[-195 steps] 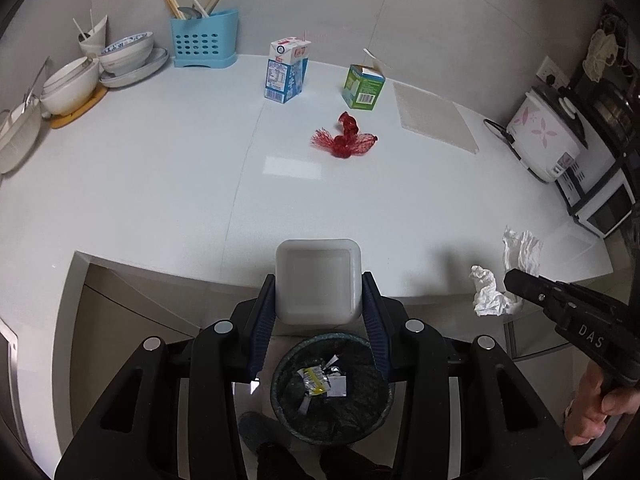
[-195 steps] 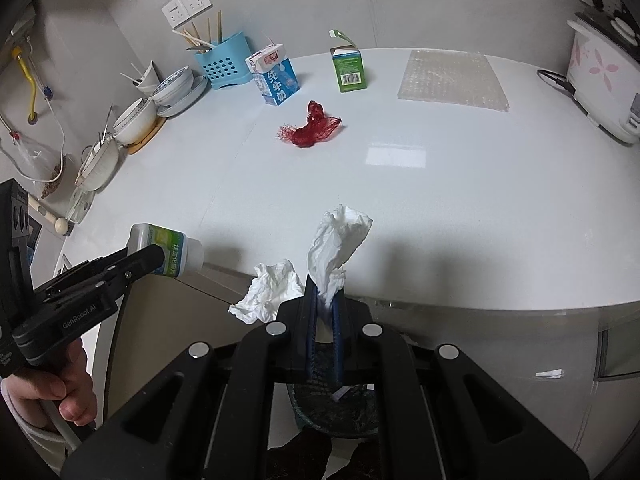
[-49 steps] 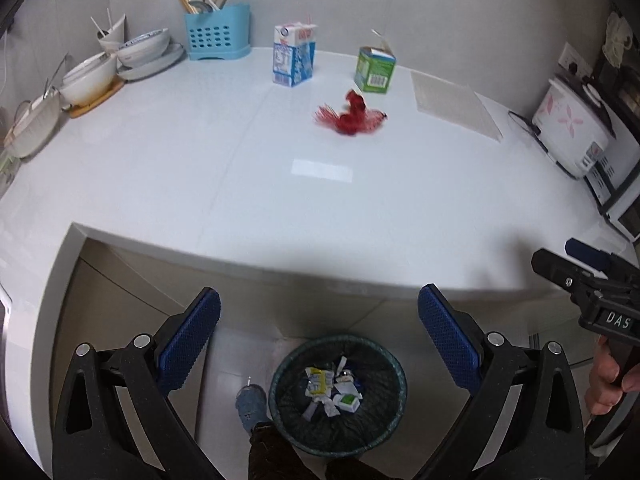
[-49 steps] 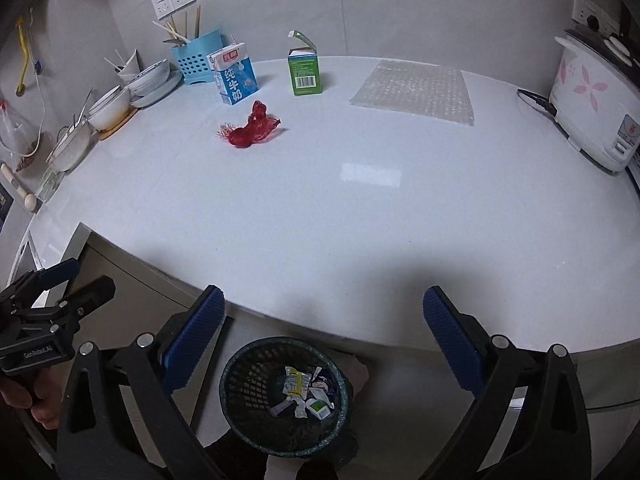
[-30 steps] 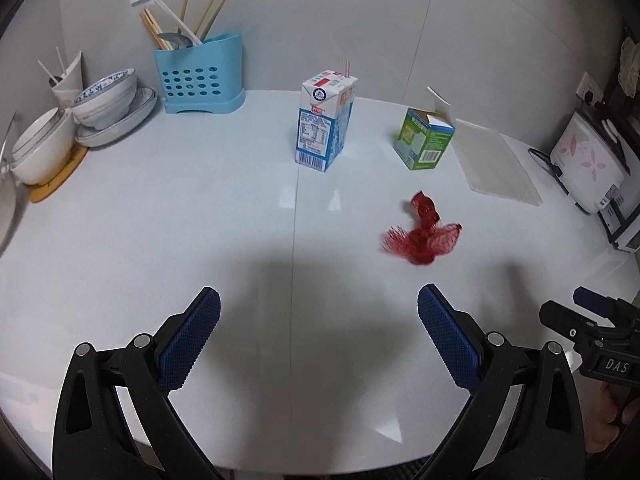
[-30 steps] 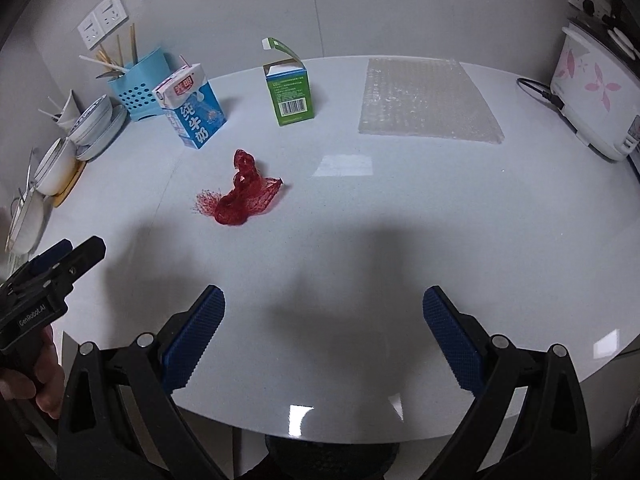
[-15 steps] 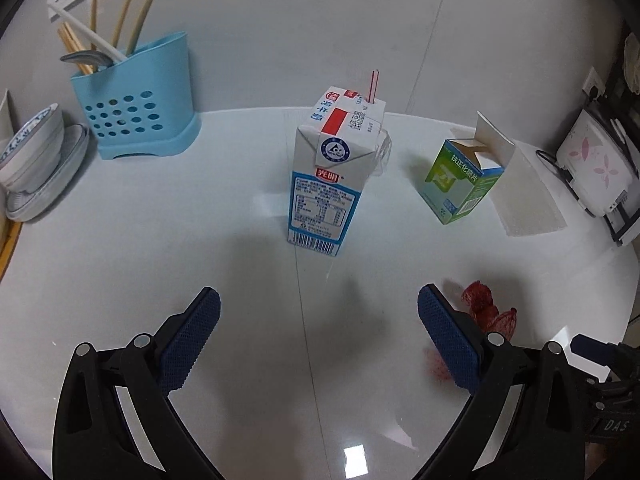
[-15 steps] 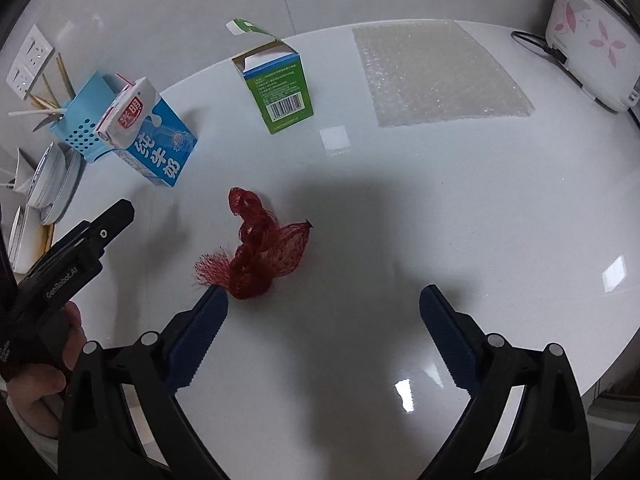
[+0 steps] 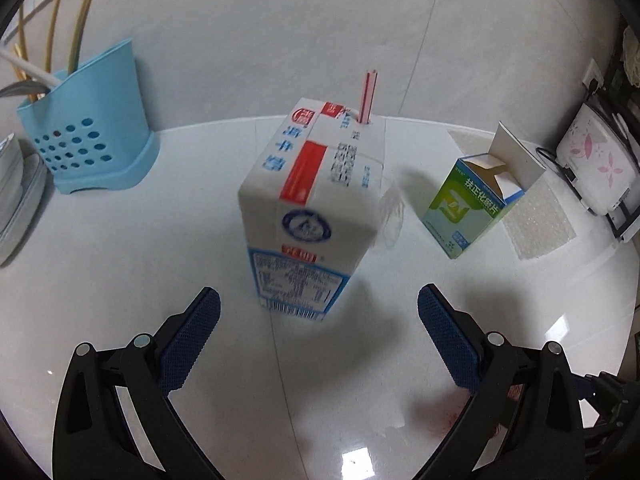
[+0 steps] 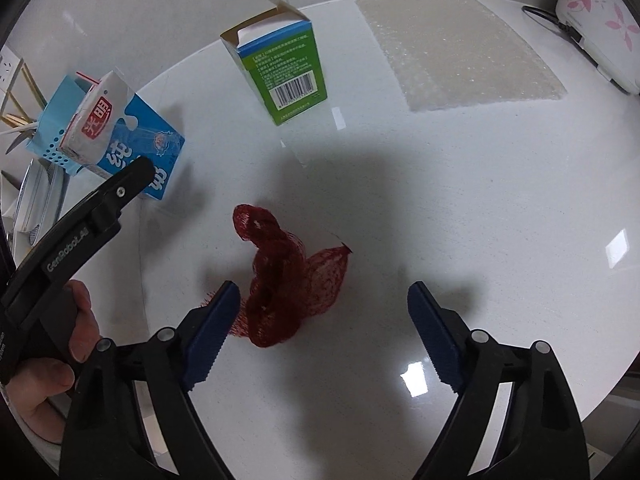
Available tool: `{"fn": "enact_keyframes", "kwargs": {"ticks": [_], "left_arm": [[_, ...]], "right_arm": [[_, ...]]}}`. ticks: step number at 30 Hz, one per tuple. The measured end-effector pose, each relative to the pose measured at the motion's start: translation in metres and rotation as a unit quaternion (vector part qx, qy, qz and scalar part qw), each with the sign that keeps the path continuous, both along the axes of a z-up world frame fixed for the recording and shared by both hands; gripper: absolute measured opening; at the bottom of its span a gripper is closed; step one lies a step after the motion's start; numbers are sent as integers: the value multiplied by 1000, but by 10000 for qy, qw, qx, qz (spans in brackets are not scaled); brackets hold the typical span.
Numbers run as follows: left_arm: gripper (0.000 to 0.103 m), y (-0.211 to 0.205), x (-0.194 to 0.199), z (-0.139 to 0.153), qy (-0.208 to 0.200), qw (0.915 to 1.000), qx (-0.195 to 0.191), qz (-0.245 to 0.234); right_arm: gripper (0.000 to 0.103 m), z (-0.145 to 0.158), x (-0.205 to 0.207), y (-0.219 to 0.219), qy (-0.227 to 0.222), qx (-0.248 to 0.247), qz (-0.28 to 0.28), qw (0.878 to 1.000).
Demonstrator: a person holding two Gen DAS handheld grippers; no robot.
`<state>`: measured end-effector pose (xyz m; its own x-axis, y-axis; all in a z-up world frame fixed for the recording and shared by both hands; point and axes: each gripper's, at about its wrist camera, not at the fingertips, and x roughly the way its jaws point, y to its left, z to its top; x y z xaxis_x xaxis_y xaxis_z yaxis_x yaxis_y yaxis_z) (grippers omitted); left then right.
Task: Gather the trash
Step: 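Grasp the milk carton with the left tool while the right tool grasps the red mesh net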
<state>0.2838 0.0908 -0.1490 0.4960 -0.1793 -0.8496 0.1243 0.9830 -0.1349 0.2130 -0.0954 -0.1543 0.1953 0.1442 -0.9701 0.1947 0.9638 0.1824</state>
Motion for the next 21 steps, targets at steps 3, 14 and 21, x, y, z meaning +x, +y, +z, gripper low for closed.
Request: {"fn": "enact_keyframes", "kwargs": {"ticks": [3, 14, 21], "left_arm": [[95, 0, 6, -1, 14, 10000, 14, 34], [43, 1, 11, -2, 89, 9996, 151, 229], [42, -1, -5, 8, -39, 9997, 229, 115]], "right_arm": [[76, -2, 4, 6, 48, -13, 37, 10000], [35, -9, 8, 21, 145, 43, 145, 9998], [16, -8, -1, 24, 154, 87, 291, 9994]]}}
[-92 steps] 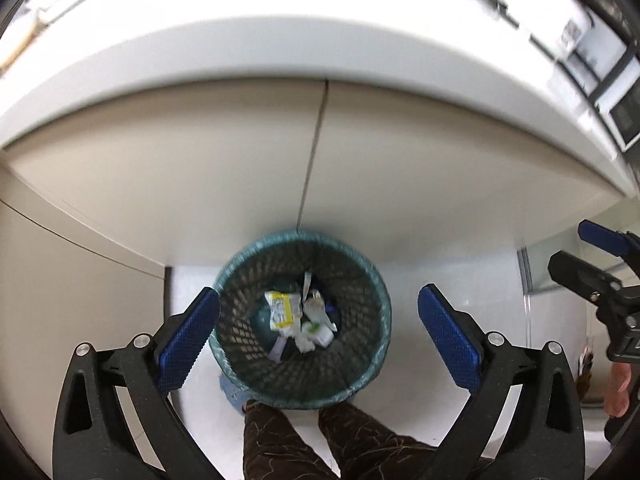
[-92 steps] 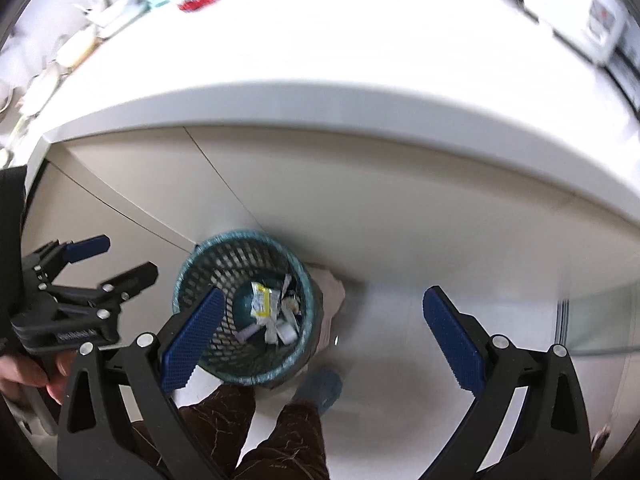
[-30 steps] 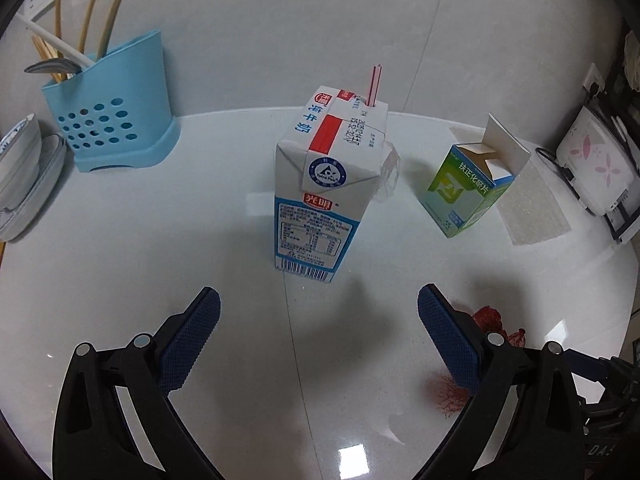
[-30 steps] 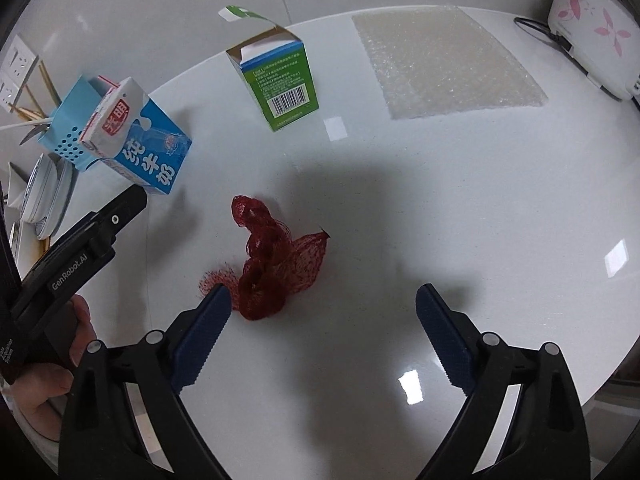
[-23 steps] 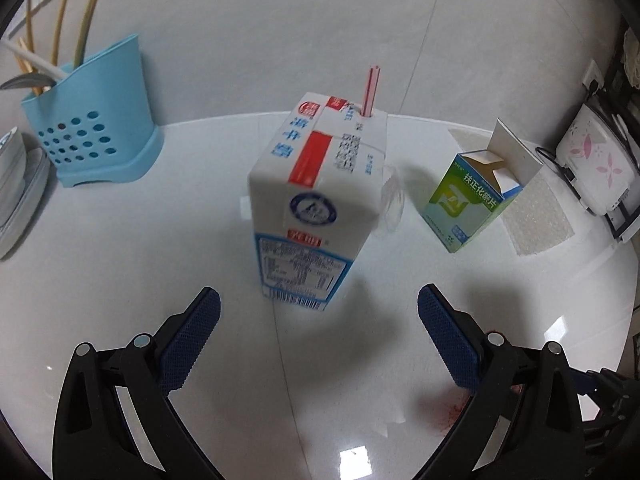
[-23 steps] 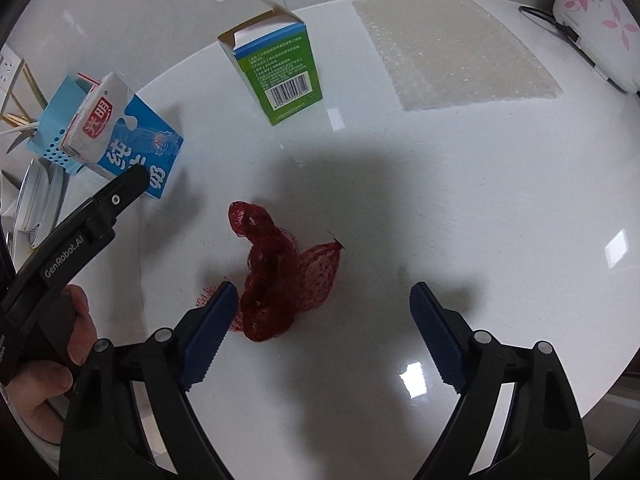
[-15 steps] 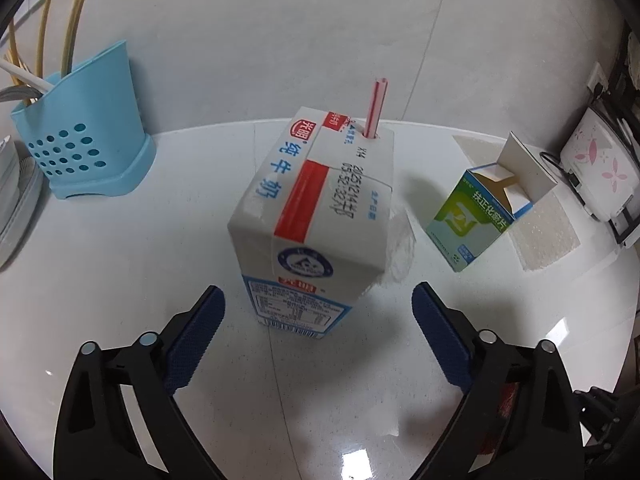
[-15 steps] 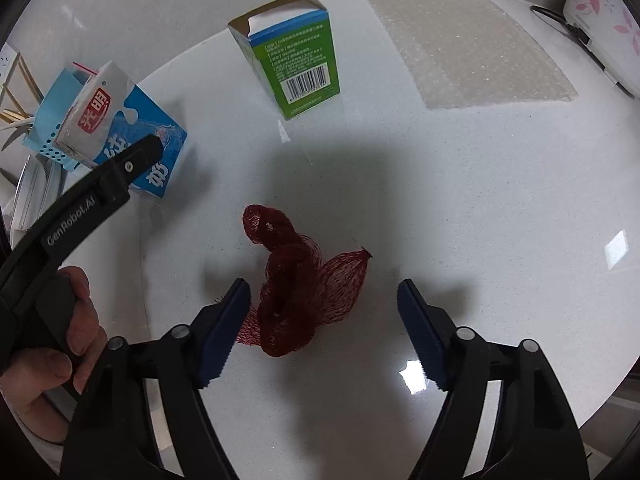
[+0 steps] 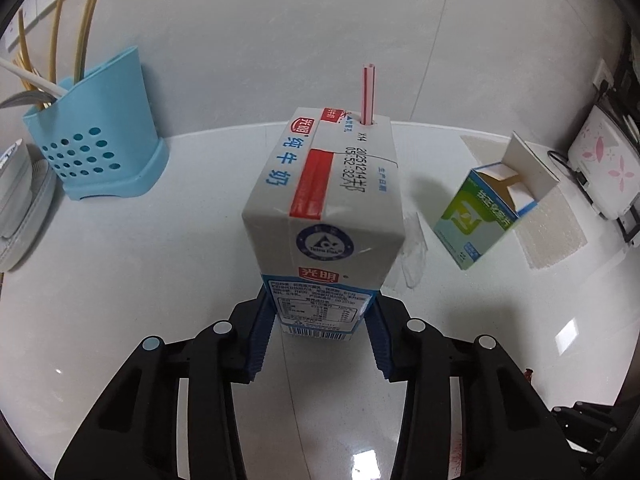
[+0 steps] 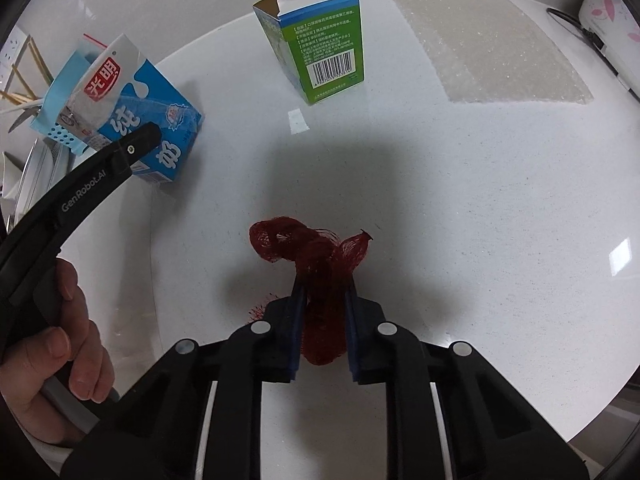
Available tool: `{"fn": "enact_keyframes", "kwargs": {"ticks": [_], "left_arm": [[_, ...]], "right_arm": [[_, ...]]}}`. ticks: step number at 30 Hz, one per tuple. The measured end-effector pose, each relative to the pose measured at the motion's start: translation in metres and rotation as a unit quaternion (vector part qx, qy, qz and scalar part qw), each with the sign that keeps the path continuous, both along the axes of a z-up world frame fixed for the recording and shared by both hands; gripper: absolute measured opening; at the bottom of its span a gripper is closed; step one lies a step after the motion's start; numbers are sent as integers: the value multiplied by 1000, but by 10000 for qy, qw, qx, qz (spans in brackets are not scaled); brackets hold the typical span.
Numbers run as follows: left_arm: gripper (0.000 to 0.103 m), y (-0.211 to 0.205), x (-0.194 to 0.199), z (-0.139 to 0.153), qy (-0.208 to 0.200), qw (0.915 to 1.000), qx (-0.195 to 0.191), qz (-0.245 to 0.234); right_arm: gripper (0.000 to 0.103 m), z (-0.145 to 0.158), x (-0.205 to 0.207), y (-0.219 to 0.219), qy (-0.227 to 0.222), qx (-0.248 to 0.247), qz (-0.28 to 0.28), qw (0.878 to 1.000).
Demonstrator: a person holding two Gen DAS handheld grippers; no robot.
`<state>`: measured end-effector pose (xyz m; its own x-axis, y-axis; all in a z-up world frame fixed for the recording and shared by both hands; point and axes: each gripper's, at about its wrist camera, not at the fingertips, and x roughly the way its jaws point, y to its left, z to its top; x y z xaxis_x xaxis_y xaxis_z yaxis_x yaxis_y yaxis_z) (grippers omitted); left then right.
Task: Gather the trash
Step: 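Grasp the milk carton with the left tool while the right tool grasps the red mesh net, then carry the milk carton and red mesh net down over the trash bin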
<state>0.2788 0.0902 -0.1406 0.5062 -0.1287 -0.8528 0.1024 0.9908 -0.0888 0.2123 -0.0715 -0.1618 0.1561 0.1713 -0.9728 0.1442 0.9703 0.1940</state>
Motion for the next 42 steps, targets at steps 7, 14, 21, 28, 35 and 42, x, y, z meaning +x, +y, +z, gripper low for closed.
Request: {"fn": "enact_keyframes", "kwargs": {"ticks": [7, 14, 21, 28, 35, 42], "left_arm": [[42, -3, -24, 14, 24, 10000, -21, 85], [42, -14, -55, 21, 40, 9999, -25, 95], [42, -37, -97, 36, 20, 9996, 77, 259], [42, -58, -141, 56, 11, 9973, 81, 723], [42, -80, -189, 72, -19, 9929, 94, 1183], [42, -109, -239, 86, 24, 9903, 120, 1385]], "right_arm": [[16, 5, -15, -12, -67, -22, 38, 10000], [16, 17, -24, -19, -209, -48, 104, 9997], [16, 31, -35, -45, -361, -16, 360, 9987], [16, 54, -62, -87, -586, 131, 900, 9941], [16, 74, -92, -114, -813, 175, 1476, 9855], [16, 86, -119, -132, -915, 218, 1750, 9801]]}}
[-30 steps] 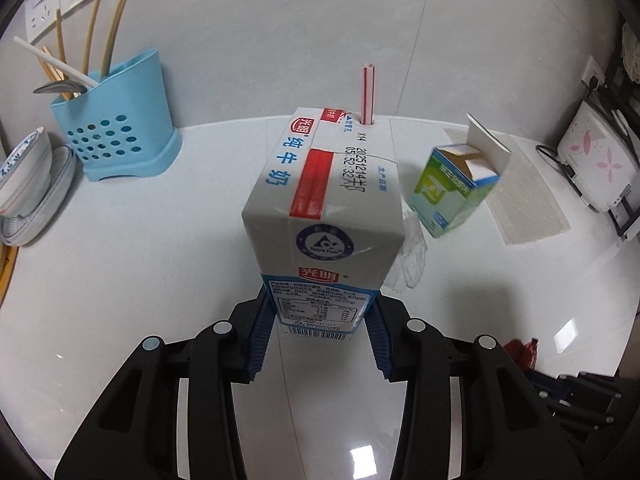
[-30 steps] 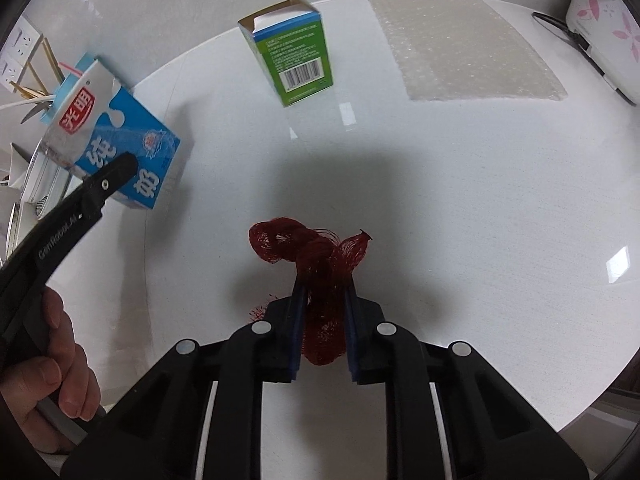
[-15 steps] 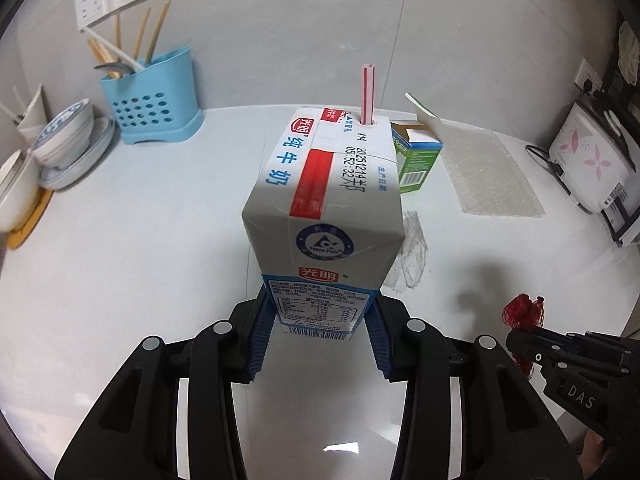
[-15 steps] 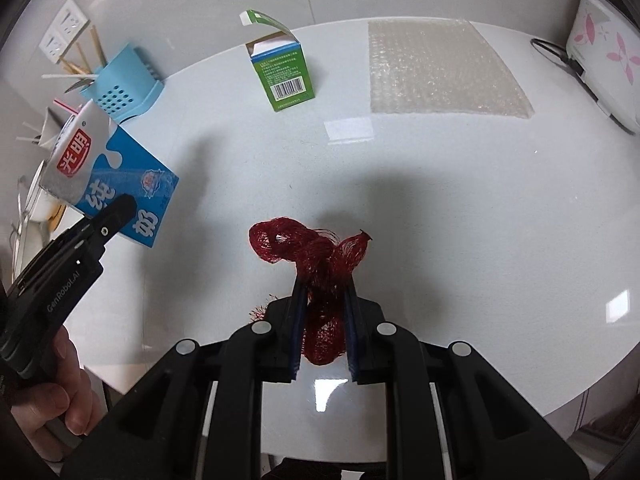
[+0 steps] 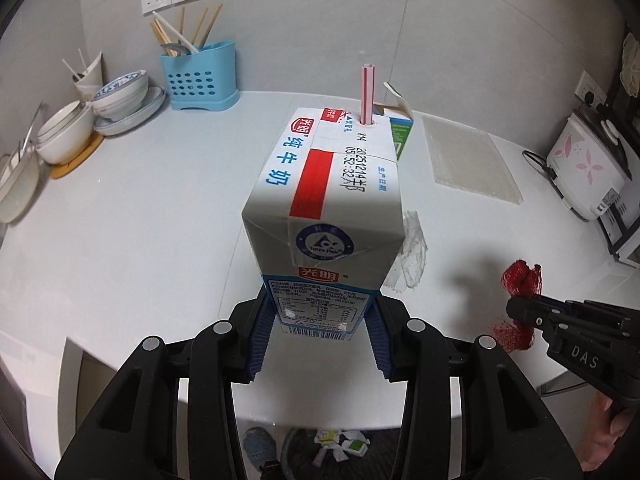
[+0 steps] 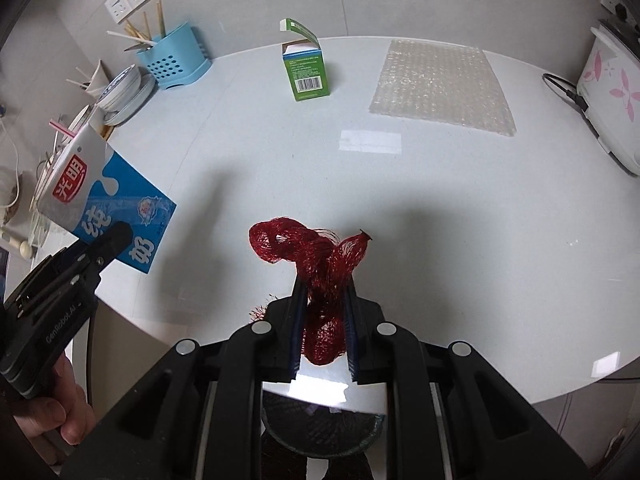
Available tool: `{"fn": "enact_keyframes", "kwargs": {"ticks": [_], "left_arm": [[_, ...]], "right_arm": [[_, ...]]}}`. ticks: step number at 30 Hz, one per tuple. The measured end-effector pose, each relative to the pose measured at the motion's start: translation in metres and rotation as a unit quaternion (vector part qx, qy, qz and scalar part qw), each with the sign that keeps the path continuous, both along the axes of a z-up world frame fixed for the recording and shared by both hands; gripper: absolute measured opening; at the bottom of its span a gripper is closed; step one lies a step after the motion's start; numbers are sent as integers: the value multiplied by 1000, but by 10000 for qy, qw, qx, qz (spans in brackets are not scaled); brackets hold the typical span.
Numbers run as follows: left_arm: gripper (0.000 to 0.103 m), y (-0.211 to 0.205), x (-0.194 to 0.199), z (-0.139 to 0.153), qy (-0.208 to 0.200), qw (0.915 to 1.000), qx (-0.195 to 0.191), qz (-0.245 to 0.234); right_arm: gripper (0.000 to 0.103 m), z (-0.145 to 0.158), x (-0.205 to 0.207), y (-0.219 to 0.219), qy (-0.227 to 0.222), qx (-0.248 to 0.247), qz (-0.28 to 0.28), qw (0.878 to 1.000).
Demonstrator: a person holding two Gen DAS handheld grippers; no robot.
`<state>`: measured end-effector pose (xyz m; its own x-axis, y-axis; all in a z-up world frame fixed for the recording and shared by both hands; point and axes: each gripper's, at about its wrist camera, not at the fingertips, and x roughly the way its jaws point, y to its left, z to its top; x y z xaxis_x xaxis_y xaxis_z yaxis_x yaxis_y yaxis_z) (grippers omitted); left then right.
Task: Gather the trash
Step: 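Carry the milk carton and red mesh net down over the trash bin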
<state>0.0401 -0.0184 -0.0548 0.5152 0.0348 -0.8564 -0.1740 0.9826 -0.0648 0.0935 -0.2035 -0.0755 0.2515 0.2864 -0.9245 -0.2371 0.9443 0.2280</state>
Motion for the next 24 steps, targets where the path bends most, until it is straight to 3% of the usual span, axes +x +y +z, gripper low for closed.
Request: {"fn": "enact_keyframes", "kwargs": {"ticks": [11, 24], "left_arm": [[42, -28, -66, 15, 31, 9988, -259, -421], [42, -31, -128, 6, 45, 9928, -475, -1102]], "right_arm": [[16, 19, -58, -16, -408, -294, 174, 9986], [16, 25, -122, -20, -464, -55, 4, 9989]]}}
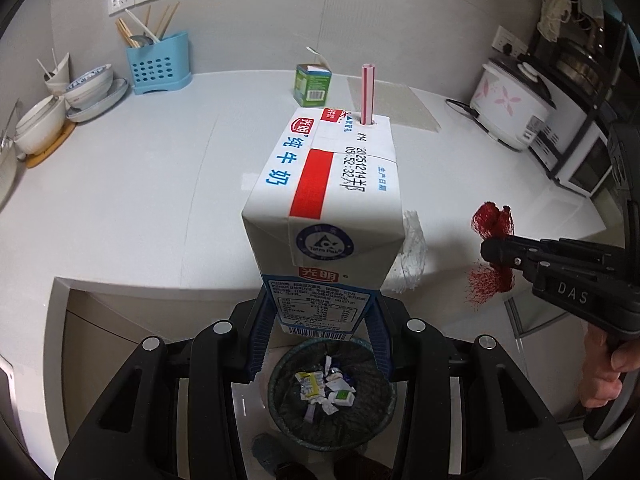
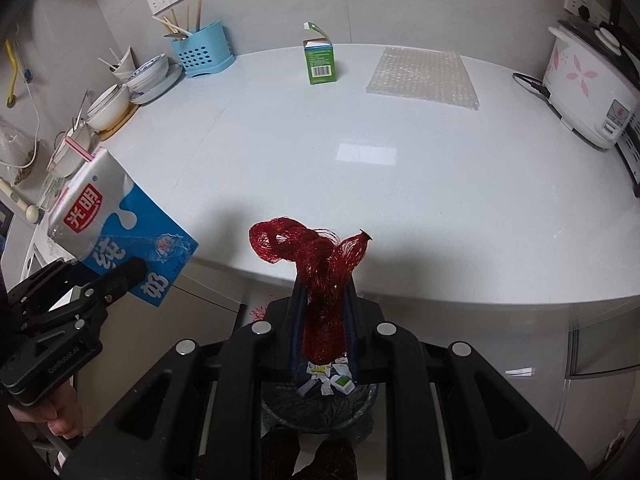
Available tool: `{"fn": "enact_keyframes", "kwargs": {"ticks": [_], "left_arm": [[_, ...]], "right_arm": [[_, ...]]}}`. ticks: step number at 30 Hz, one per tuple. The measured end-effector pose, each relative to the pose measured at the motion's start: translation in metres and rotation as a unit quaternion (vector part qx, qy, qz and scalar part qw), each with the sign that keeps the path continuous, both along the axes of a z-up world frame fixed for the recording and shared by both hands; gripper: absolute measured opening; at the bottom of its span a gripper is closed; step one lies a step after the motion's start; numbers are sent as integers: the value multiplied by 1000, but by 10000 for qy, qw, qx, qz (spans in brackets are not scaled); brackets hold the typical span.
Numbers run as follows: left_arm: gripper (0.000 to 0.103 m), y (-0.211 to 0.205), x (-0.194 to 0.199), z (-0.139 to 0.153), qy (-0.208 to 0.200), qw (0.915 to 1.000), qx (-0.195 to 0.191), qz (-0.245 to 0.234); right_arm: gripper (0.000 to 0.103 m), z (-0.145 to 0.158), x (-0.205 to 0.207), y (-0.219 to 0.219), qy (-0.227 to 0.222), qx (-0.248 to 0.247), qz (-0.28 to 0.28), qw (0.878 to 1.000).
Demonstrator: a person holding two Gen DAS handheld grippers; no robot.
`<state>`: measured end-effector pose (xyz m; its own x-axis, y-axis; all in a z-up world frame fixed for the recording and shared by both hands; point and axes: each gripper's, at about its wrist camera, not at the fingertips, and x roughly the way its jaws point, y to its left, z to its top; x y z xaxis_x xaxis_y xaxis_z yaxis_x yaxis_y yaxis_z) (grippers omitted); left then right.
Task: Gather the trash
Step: 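Carry the milk carton and red mesh net down over the trash bin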
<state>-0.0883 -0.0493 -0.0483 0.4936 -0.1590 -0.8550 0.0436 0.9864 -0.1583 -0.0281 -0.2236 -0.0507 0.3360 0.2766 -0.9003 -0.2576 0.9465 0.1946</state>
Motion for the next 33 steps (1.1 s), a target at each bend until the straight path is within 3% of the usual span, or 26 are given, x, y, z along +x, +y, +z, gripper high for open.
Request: {"fn": "enact_keyframes", "kwargs": {"ticks": [6, 15, 19, 27, 33], "left_arm": [[42, -1, -26, -11, 67, 9996, 11, -260], [42, 2, -54, -40, 340, 9989, -18, -331], [42, 5, -66, -60, 380, 9987, -4, -353], [42, 14, -78, -109, 830, 9961, 100, -268], [42, 21, -80, -126, 1010, 9946, 151, -190]], "right_arm": [[16, -4, -25, 0, 16, 47, 67, 10000], [16, -33, -54, 3, 187, -127, 243, 9994], [16, -55, -70, 4, 249, -108, 357, 9990], [16, -110, -85, 4, 757, -211, 359, 9963], [16, -143, -88, 13, 1036, -257, 379, 9936]]}}
